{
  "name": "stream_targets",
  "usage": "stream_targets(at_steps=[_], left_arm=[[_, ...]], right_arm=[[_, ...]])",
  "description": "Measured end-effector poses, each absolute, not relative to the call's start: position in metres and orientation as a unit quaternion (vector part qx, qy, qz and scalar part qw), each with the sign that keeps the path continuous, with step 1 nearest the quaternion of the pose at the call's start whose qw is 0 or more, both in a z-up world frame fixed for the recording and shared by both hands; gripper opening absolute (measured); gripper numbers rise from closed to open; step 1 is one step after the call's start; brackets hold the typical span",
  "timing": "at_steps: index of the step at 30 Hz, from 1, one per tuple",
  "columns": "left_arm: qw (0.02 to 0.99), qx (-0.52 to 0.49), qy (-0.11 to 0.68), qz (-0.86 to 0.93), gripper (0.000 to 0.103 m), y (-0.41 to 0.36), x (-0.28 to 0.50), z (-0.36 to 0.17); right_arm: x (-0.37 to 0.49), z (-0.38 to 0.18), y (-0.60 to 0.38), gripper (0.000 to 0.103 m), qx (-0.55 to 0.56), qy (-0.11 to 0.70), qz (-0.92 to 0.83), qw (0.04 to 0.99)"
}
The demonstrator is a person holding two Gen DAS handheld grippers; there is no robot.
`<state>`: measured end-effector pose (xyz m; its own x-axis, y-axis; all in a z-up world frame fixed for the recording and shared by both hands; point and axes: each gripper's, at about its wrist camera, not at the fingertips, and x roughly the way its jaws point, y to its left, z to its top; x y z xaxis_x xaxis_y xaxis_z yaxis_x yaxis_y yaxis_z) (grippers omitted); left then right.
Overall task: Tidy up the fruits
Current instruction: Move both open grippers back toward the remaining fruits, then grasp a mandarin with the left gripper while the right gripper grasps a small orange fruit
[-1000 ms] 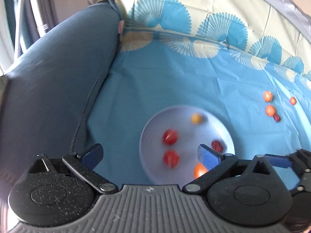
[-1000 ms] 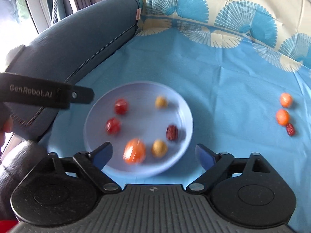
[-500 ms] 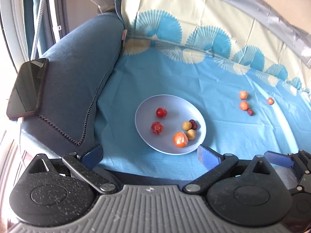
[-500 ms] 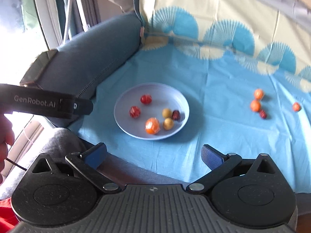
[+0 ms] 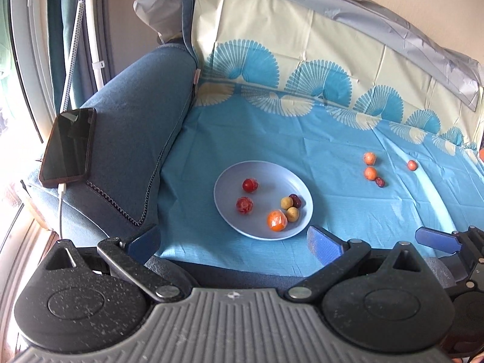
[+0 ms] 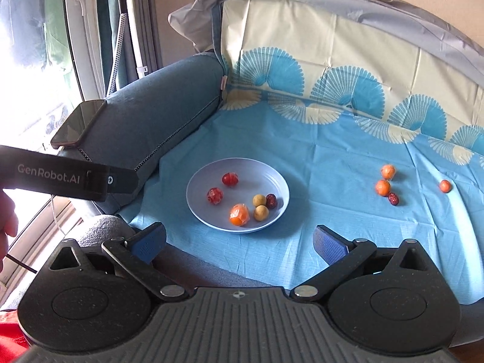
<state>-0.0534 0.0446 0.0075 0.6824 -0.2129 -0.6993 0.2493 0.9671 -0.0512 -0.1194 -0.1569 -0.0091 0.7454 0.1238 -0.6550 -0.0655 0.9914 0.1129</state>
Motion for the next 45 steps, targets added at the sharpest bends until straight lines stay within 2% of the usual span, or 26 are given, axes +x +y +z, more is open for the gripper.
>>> stream_targets(at_steps=[16,28,37,42,45], left_arm=[[0.915,0.024,0.383,-0.125,0.103,0.045,-0.053,0.010],[0.912,0.044,0.393,-0.114,0.103,0.018,-0.033,0.013],[0.896,0.065,0.408,-0.161,0.103,-0.079,0.026,0.008],[0.884,0.108,0.399,-0.217,0.103,-0.167,0.076,-0.025],[0.865,0.118,0.419,-0.248,0.103,-0.221,0.111,-0.055]], right_arm=[[-0.121,-0.010,-0.156,0.102,0.043,0.352,0.051,0.934],[-0.115,-0.019,-0.191,0.102,0.091,0.341,0.004,0.936],[-0.099,-0.043,-0.295,0.102,0.137,0.329,-0.106,0.928],[-0.081,-0.064,-0.371,0.102,0.176,0.324,-0.179,0.912],[-0.060,-0.082,-0.411,0.102,0.167,0.322,-0.209,0.908]])
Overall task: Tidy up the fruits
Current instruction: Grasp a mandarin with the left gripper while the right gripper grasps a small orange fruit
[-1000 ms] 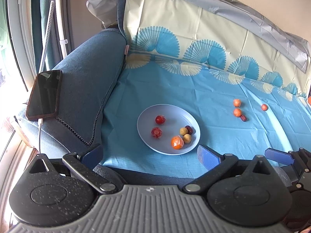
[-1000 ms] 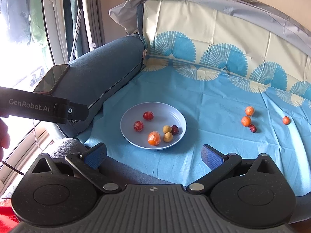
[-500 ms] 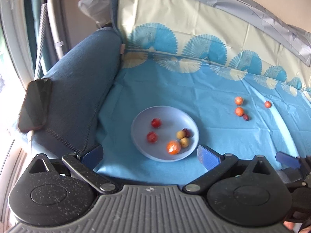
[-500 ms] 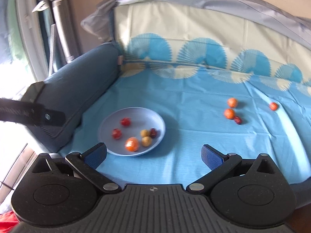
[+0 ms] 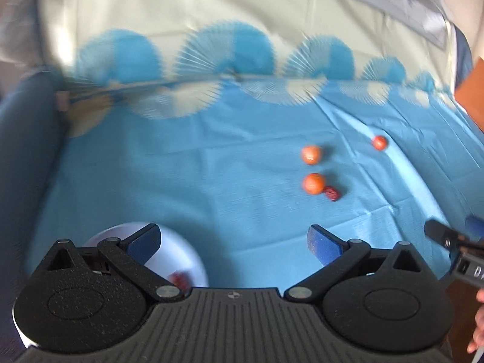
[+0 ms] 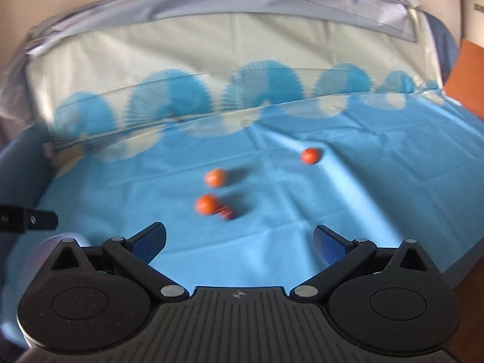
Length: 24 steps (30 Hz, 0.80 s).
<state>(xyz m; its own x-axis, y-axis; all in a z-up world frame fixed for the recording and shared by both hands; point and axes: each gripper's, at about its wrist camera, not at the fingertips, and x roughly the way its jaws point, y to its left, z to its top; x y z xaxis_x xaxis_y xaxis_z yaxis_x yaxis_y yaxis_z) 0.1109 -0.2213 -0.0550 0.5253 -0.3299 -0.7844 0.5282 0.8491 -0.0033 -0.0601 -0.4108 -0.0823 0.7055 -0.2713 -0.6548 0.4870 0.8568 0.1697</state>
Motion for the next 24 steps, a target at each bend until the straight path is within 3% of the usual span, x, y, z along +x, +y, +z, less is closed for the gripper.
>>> stream_targets(at_steps=[9,20,21,22,23,24], left_arm=[[0.818,0.097,0.498,-0.272,0.103,-0.353,0.199,-0.149],[0.797,0.109,0.538,-0.252,0.103,-0.391,0.237,-0.203],[0.798,0.108,0.538,-0.249,0.098,-0.391,0.238,-0.202],[0.799,0.104,0.537,-0.250,0.093,-0.390,0.239,-0.200],[0.799,0.094,0.533,-0.261,0.067,-0.387,0.238,-0.196],[0.797,0.087,0.531,-0.274,0.037,-0.385,0.237,-0.192]], right_arm=[[0.056,-0.170,-0.552,0.102,0.181,0.295,-0.261,0.901],[0.153,-0.265,-0.615,0.102,0.156,0.368,-0.281,0.873],[0.153,-0.267,-0.614,0.102,0.150,0.363,-0.280,0.876],[0.151,-0.266,-0.611,0.086,0.137,0.356,-0.276,0.882],[0.149,-0.265,-0.607,0.072,0.126,0.345,-0.261,0.893],[0.146,-0.261,-0.604,0.040,0.118,0.337,-0.253,0.899]])
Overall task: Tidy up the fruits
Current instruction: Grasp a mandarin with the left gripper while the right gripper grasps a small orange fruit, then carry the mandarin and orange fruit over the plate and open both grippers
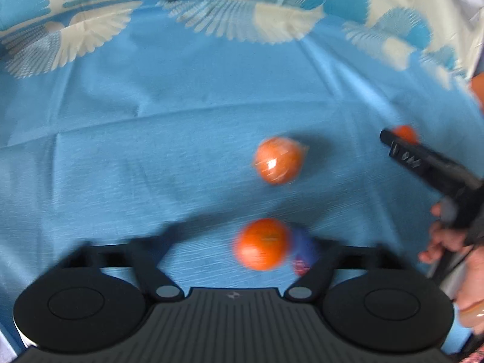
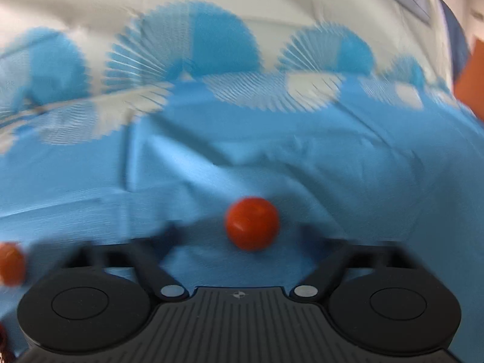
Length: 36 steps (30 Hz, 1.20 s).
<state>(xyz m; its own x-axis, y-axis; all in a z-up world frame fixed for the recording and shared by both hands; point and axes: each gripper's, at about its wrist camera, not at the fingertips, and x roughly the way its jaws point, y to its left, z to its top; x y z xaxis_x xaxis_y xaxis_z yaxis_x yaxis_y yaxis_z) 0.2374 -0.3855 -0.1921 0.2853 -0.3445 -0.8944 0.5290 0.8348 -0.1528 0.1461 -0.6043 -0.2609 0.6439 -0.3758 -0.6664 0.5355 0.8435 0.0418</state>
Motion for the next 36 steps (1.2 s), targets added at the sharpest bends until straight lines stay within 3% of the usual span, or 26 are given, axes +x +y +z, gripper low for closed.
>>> stream_targets(at_steps=[1,7,20,36], left_arm=[[0.793,0.083,0.537,-0.277,0.038,-0.384,0.238,-0.188],[0.806,0.053,0.529,-0.262,0.037,-0.351,0.225,-0.152],[0.856,0.054,0.466,-0.217,0.038,-0.168,0.108,-0.021],[0.902,0.010,0.403,-0.153,0.038,0.018,-0.019,0.038]], right_arm=[[0.145,-0.257,-0.603,0.034,0.114,0.339,-0.250,0.900],[0.124,-0.225,-0.597,0.034,0.128,0.323,-0.264,0.900],[0.004,-0.048,-0.419,0.034,0.094,0.198,-0.116,0.969],[-0.103,0.014,-0.219,0.034,0.091,0.252,0.075,0.961]])
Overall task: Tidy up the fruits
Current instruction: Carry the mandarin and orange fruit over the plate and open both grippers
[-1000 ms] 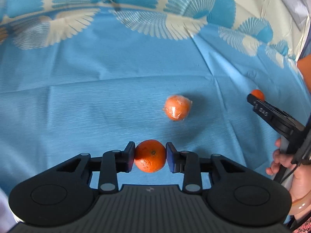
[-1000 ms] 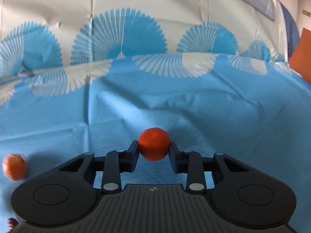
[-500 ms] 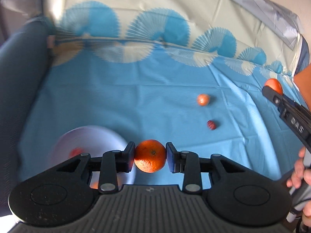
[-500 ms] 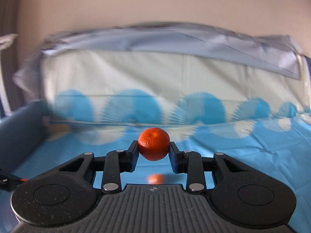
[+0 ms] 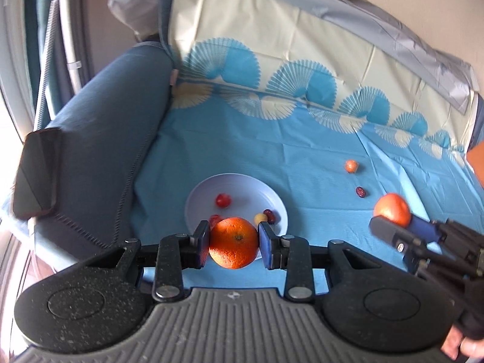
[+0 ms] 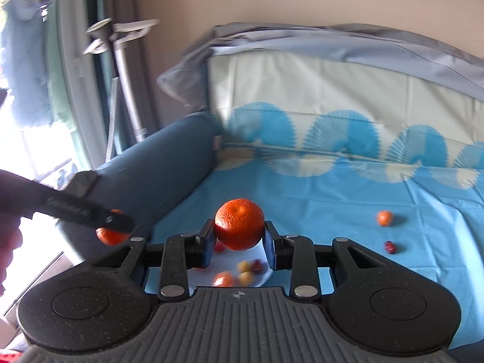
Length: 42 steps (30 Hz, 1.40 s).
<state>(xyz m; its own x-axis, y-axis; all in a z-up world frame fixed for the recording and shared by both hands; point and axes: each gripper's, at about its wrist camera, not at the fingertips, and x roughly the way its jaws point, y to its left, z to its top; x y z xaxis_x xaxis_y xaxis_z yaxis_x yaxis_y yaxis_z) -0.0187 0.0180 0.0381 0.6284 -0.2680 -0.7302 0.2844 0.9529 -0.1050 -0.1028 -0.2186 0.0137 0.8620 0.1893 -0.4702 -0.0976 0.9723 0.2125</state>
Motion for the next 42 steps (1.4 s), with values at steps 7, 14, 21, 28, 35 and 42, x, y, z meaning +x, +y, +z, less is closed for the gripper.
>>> stream_targets(at_steps=[7,14,21,28,35,42], left_arm=[[0.907,-0.007,0.396,-0.145,0.038,0.043,-0.047,0.039],[0.905,-0.010,0.399,-0.149,0.038,0.050,-0.058,0.033],[0.904,-0.015,0.401,-0.145,0.038,0.050,-0.050,0.031],[0.907,-0.016,0.394,-0.146,0.038,0.048,-0.046,0.033],[0.907,-0.018,0.395,-0.145,0.038,0.048,-0.043,0.032],[0.906,-0.022,0.397,-0.146,0.038,0.048,-0.033,0.030]], right_arm=[[-0.132,0.027,-0.180,0.034,0.068,0.249,0.117,0.959],[-0.149,0.027,-0.160,0.034,0.053,0.247,0.130,0.959],[-0.145,0.024,-0.161,0.034,0.053,0.253,0.128,0.958],[-0.141,0.018,-0.162,0.034,0.056,0.262,0.126,0.955],[-0.138,0.015,-0.160,0.034,0.057,0.268,0.126,0.953],[-0.132,0.007,-0.159,0.034,0.058,0.279,0.124,0.950]])
